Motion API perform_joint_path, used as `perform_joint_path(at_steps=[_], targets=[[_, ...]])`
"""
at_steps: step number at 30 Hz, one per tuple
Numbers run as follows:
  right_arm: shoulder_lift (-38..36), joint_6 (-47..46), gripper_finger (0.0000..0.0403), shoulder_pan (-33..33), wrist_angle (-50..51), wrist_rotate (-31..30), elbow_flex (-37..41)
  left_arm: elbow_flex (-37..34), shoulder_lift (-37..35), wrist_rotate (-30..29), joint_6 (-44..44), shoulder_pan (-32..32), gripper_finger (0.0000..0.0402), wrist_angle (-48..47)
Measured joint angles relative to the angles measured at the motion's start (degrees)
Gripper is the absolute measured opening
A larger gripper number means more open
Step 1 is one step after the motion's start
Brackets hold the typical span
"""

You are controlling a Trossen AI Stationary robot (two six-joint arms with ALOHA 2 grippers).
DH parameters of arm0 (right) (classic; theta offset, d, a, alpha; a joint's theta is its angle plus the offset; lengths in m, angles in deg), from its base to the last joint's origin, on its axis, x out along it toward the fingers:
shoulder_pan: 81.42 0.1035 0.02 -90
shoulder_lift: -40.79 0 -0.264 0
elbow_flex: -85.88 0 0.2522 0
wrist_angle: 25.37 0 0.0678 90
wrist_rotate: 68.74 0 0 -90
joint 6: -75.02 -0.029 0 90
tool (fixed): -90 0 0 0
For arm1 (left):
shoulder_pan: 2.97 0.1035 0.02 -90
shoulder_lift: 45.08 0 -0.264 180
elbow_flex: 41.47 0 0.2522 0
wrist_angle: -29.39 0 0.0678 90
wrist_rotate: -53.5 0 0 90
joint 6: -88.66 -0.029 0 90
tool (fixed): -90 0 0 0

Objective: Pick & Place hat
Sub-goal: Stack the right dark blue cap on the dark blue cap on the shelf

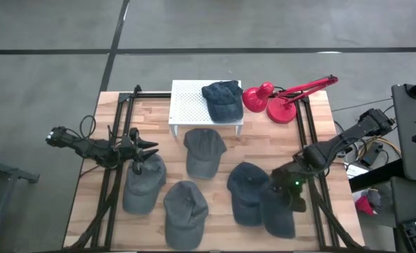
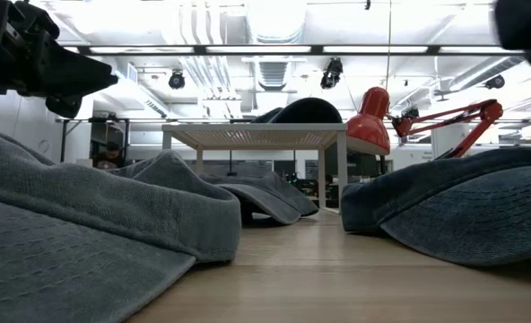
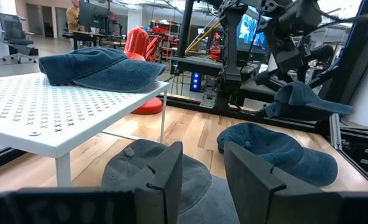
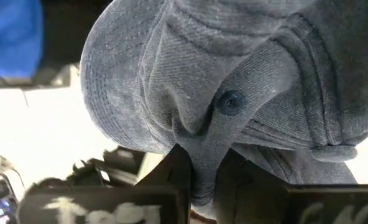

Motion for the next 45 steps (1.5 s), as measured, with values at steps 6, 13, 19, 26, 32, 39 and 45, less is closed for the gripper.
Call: perform_joint_path(at_steps=[6,13,19,26,32,39,45], targets=[[0.00,1.07,0.0028,-4.86,-7.46,-0.30,0.00,0.09,0.00,0.00,-0.06,-0.02,0.0122,-0.48],[0.00,1.92,0.0028,-9.81,-13.98,-1.83,-0.02,0.17,-0.01,0.03,-2.06,-0.02,0.0122,-0.98],[0.00,4.41,0.0028,-13.60,-16.82,-4.68,-0.02,0.17,0.00,0.13,-4.11,-0.01,0.0122,-1.03],[0.00,8.21,0.0028,-17.72,-17.92,-5.71,-0.21,0.17,0.00,0.14,-4.04,0.00,0.0122,-1.09],[0.07,14.08,0.0028,-21.23,-17.33,-6.17,-3.80,0.17,0.01,0.16,-3.93,-0.01,0.0122,-1.11],[0.20,22.80,0.0028,-25.49,-0.70,-16.15,-14.31,0.15,-0.01,0.18,-3.93,-0.02,0.0122,-1.14],[0.25,31.49,0.0028,-27.69,10.51,-29.04,-23.93,0.15,-0.01,0.19,-3.91,-0.02,0.0122,-1.14]])
